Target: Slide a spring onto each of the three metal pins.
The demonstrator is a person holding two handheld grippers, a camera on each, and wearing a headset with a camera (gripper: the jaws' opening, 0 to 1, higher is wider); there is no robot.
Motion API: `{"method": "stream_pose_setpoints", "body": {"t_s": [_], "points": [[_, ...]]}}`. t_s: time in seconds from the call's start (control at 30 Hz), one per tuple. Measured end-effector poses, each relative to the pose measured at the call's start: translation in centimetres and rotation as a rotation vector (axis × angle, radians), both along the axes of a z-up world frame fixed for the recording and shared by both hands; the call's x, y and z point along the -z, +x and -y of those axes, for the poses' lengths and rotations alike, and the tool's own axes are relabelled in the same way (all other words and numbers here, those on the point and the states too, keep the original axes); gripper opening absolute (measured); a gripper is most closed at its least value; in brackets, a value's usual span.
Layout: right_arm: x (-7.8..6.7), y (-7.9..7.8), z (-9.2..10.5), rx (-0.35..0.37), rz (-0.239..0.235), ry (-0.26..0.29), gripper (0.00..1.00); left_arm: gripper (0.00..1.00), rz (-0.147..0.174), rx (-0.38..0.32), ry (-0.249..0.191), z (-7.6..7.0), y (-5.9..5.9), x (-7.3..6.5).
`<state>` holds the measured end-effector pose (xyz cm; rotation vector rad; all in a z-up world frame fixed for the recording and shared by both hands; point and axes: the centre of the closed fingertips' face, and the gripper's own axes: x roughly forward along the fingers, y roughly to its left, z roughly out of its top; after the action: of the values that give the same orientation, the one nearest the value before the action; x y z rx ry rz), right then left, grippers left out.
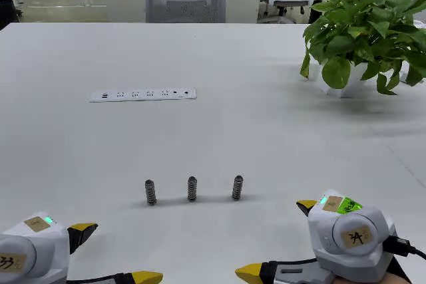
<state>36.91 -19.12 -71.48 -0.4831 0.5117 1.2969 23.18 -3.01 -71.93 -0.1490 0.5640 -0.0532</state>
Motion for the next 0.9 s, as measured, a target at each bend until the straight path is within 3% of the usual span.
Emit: {"method": "stream_pose_setpoints", "body": {"t_s": [0.9], "points": [[-0.1, 0.13, -0.01, 0.001, 0.003, 0.004, 0.99, 0.94, 0.001, -0.006, 0.002, -0.59, -0.01, 0.31]]}}
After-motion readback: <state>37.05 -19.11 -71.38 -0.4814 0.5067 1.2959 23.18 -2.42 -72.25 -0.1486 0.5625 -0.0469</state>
